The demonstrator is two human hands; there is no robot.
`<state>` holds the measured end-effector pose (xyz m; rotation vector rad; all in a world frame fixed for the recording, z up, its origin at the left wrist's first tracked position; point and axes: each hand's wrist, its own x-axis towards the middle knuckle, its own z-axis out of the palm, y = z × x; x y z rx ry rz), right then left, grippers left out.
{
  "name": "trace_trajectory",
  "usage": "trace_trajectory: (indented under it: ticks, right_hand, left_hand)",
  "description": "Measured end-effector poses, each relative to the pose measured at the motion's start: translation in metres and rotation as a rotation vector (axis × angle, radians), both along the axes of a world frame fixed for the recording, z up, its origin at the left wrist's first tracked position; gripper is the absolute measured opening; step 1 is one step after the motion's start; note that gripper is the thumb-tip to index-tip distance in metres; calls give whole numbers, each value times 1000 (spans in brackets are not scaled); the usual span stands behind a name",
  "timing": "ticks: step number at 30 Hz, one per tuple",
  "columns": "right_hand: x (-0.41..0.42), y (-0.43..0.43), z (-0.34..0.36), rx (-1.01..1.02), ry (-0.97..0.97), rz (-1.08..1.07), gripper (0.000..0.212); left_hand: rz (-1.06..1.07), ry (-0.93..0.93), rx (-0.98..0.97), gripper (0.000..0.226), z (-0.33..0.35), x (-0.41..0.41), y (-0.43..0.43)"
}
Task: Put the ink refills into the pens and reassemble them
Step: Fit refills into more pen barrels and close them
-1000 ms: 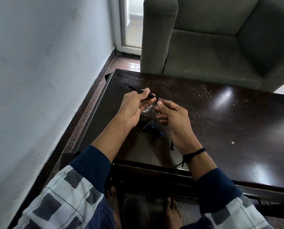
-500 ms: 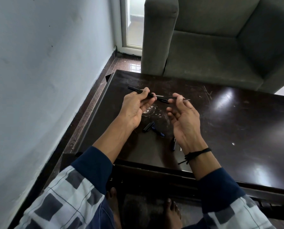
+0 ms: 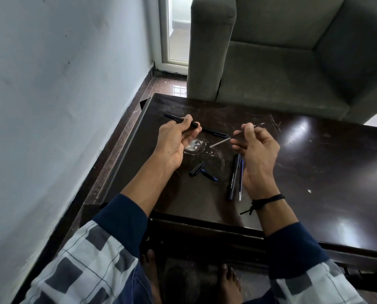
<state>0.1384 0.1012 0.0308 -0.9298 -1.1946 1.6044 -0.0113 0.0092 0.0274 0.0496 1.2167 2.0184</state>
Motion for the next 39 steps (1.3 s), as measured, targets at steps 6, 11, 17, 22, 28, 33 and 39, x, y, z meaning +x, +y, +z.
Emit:
trace_trajectory:
  ticks: [6,11,17,22,28,33,39]
  right_hand:
    - [4,6,-2,8,-143,17,17]
    - [11,13,2,-15,-263,47,15]
    - [27,34,-2,222,-760,136,19]
    - [38,48,-6,352,-1261,116,25]
    - [38,49,-13,387,-1452,221,30]
    - [35,48,-20,413,-1466,258,32]
    - [20,20,-7,699,-1266,260,18]
  left_hand:
    - [5,22,-14,16,1,-2,-1]
    - [-15,43,-32,16,2,-1,-3]
    - [-38,83,-57,10,4,1,-4]
    - [-39,91,-58,10,5,1,-5]
    - [-27,87,-55,11,7,-3,-7]
    - [29,86,-43,10,10,-16,-12]
    - [93,51,-9,9,10,-33,-19]
